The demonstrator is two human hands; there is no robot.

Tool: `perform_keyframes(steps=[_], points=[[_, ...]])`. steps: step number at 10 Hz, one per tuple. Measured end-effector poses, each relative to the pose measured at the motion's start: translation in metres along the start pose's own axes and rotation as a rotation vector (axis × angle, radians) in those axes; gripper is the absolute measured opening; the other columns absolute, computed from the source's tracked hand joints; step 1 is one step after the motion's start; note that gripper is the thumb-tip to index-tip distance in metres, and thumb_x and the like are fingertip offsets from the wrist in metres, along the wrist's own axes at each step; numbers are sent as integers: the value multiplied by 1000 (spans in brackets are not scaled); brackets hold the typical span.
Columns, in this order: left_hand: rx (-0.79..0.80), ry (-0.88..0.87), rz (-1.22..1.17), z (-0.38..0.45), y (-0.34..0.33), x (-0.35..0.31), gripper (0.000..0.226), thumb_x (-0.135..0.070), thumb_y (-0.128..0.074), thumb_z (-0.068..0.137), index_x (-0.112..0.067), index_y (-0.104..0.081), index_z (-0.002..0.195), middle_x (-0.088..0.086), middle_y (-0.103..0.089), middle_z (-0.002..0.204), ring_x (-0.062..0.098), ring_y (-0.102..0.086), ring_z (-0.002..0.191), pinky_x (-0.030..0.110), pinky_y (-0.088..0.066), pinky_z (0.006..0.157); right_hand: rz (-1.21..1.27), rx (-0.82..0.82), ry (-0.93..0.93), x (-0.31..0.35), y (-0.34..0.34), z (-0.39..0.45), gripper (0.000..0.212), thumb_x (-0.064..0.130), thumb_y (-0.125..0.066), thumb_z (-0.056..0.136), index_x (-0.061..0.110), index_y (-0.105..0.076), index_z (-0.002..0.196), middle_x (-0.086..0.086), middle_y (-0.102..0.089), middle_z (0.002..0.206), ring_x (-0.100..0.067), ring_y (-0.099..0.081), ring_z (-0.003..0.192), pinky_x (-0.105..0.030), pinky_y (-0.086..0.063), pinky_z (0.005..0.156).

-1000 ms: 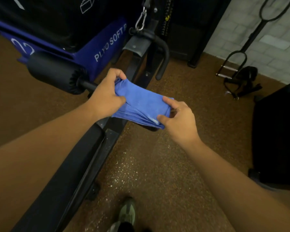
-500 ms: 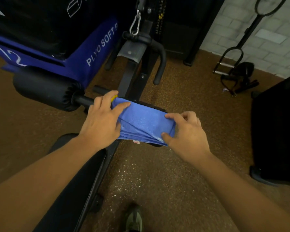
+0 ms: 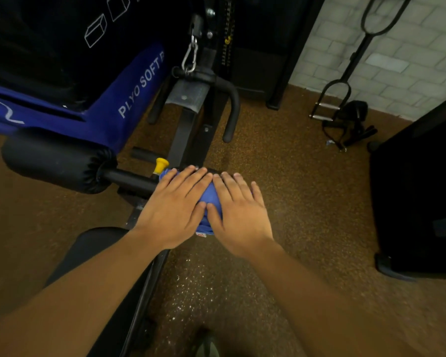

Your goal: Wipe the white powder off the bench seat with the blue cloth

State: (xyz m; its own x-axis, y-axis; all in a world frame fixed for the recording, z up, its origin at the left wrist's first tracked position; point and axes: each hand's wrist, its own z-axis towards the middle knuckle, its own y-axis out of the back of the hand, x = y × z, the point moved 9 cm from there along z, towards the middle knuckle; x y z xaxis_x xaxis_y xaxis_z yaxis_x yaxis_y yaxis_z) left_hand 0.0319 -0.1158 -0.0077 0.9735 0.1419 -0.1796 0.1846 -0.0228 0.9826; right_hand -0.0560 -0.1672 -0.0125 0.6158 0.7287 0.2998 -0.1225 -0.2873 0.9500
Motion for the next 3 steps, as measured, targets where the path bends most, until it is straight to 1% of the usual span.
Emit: perform_keyframes(steps=[1, 2, 3], points=[[-2, 9, 14, 0, -1, -1, 56, -35, -26, 96, -12, -38, 146, 7, -43, 150, 24, -34, 141, 46, -23, 116, 13, 13, -9, 0, 0, -1, 63, 50, -24, 99, 16, -24, 152, -5, -29, 158, -25, -17, 147, -52, -12, 119], [66, -13, 42, 4, -1, 1, 60, -39, -18, 97, -14, -28, 150, 7, -33, 156, 23, -25, 145, 46, -20, 117, 40, 72, 12, -2, 4, 2, 63, 51, -20, 100, 19, -11, 154, -2, -14, 162, -20, -5, 149, -49, -4, 120], [217, 27, 83, 3, 4, -5, 72, -50, 1, 89, -18, -7, 153, 1, -6, 162, 19, -2, 149, 42, -6, 120, 140, 133, -17, -11, 19, -8, 64, 53, -19, 100, 23, -2, 155, 3, -1, 164, -15, 6, 149, -45, 3, 120]])
